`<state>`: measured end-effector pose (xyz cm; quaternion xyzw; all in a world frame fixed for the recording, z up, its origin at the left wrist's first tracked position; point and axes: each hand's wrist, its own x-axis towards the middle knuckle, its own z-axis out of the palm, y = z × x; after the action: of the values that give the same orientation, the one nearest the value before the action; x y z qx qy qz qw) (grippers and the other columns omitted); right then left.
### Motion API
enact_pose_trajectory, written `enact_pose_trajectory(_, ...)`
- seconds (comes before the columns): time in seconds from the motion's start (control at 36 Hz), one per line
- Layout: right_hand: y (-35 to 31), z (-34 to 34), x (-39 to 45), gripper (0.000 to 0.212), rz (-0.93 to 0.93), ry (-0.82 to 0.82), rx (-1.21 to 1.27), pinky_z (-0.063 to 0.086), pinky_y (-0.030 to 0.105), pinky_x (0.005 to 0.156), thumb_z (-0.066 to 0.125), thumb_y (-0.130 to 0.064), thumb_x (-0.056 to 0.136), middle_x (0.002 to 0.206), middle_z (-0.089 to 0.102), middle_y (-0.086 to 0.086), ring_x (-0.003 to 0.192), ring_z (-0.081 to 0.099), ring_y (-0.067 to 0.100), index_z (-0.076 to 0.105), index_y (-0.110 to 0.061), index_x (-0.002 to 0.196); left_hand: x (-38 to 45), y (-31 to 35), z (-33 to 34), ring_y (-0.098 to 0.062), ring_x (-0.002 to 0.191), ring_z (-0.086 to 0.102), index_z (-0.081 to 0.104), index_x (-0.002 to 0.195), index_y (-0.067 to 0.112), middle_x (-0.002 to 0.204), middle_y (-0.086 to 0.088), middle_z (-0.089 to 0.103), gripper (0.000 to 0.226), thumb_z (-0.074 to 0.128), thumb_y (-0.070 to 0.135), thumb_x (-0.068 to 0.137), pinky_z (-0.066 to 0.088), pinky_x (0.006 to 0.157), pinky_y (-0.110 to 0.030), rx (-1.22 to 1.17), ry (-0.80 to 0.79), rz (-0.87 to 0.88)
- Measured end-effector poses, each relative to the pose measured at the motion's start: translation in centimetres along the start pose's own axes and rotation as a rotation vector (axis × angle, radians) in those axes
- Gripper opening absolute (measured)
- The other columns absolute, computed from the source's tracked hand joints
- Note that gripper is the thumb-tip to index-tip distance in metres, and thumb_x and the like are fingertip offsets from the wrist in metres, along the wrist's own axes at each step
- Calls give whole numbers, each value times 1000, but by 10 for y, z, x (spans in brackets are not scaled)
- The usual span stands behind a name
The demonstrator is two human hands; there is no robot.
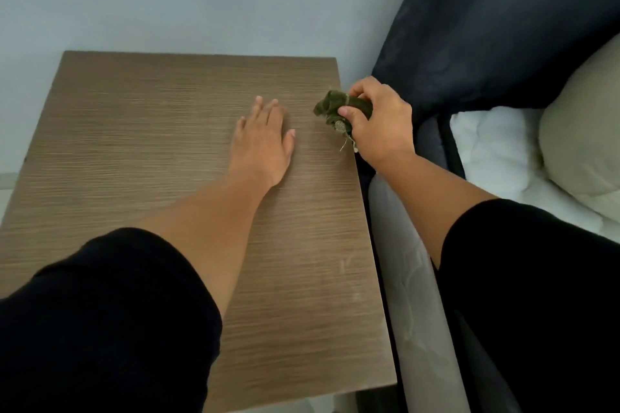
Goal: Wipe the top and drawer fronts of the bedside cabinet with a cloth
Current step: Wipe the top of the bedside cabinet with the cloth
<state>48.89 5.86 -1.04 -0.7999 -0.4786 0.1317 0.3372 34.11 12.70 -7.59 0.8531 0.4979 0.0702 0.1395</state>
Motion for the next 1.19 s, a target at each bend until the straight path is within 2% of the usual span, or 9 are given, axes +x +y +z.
enact_pose_trajectory(0.14,-1,10,43,18,-74,-25,-33,46,22,84,60,-19,89,104,64,1,94,56,13,66,-19,105,24,-7,13,-19,145,7,27,143,16,155,-1,21,50,26,38,98,10,116,-41,-36,16,-79)
enact_pose_trajectory(0.28,-4,24,84,21,-87,-79,-40,50,32,93,57,-22,90,107,67,3,100,60,18,67,-22,109,27,-8,23,-13,142,19,39,137,21,150,4,33,46,30,38,95,15,113,-39,-58,168,-102)
enact_pose_trajectory(0.33,-2,30,97,22,-89,-125,-37,50,30,92,56,-22,91,108,68,1,101,60,16,66,-22,110,26,-7,23,-12,142,19,39,136,22,149,5,34,45,30,38,95,14,113,-38,-61,169,-106)
enact_pose_trajectory(0.42,3,42,116,25,-42,-232,-17,46,20,76,56,-26,91,108,62,2,96,57,14,57,-24,116,26,-7,23,-11,142,19,39,136,23,149,6,33,45,30,38,95,15,113,-37,-53,160,-116)
enact_pose_trajectory(0.5,3,49,133,29,-35,-301,-37,46,27,75,57,-28,91,100,62,6,92,56,19,47,-19,116,27,-8,24,-11,142,19,39,136,23,149,7,34,45,31,38,95,16,112,-37,-38,157,-125)
enact_pose_trajectory(0.64,-1,58,150,32,-252,68,-496,37,40,89,54,-42,87,114,55,6,111,47,26,55,-15,105,29,-8,24,-11,142,19,38,137,24,150,8,33,46,30,39,94,16,113,-37,-26,132,-139)
enact_pose_trajectory(0.72,3,68,140,40,-306,97,-601,33,41,85,39,-48,92,116,53,7,113,44,27,60,-16,104,29,-8,24,-10,142,18,38,137,25,150,8,32,46,29,40,94,16,112,-37,-19,127,-151)
enact_pose_trajectory(1.03,25,84,133,30,-269,-170,-283,30,39,103,55,-37,89,129,53,-2,123,40,22,65,-25,115,31,-7,23,-9,142,17,38,137,26,150,10,31,47,29,41,94,15,112,-37,-10,121,-165)
enact_pose_trajectory(1.19,26,87,123,28,-144,-156,-206,28,33,104,57,-34,89,133,51,-15,126,36,15,64,-32,117,32,-7,24,-10,142,17,37,138,25,150,9,31,47,29,41,95,15,113,-37,-3,125,-159)
